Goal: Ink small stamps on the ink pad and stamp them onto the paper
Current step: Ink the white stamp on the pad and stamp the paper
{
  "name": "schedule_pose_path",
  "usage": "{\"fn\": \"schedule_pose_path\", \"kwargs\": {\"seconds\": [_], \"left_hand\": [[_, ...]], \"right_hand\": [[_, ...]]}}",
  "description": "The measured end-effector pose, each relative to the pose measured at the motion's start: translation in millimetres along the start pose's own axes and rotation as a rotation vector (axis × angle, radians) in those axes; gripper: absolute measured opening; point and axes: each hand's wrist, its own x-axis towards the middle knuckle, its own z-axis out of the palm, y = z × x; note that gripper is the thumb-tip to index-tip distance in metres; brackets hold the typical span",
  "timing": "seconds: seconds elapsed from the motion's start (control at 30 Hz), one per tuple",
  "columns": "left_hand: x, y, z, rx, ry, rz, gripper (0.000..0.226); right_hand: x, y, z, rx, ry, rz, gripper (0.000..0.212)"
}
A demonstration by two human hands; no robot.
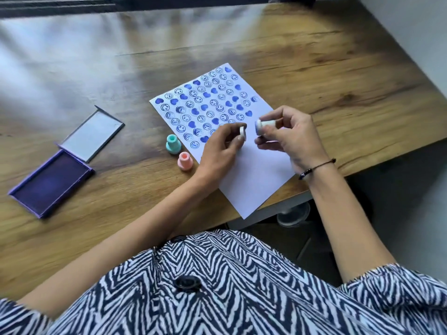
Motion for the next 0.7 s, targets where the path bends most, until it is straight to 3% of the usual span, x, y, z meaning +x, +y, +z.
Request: {"fn": "schedule_pose_path", "kwargs": {"seconds": [0.13, 0.3, 0.53, 0.7], "left_hand": [[-4.6, 5.6, -1.4, -0.214, -0.013, -0.071, 0.023], [-16.3, 11.7, -3.1, -0.289, -0.020, -0.072, 0.017], [-35.8, 11.8, -13.1, -0.141, 0.026, -0.058, 0.016], [-44.4, 19.2, -20.0, 0.036, 0.133, 0.059, 0.019]], "right_hand": [[-9.3, -2.2, 9.3, -0.024, -0.017, -0.040, 0.013], [-17.1, 2.5, 14.1, -0.087, 0.000, -0.064, 0.018], [-34.6, 7.0, 26.5, 0.005, -0.036, -0.022, 0.013], [-38.3, -3.7, 35.3, 0.057, -0.105, -0.031, 0.012]]}}
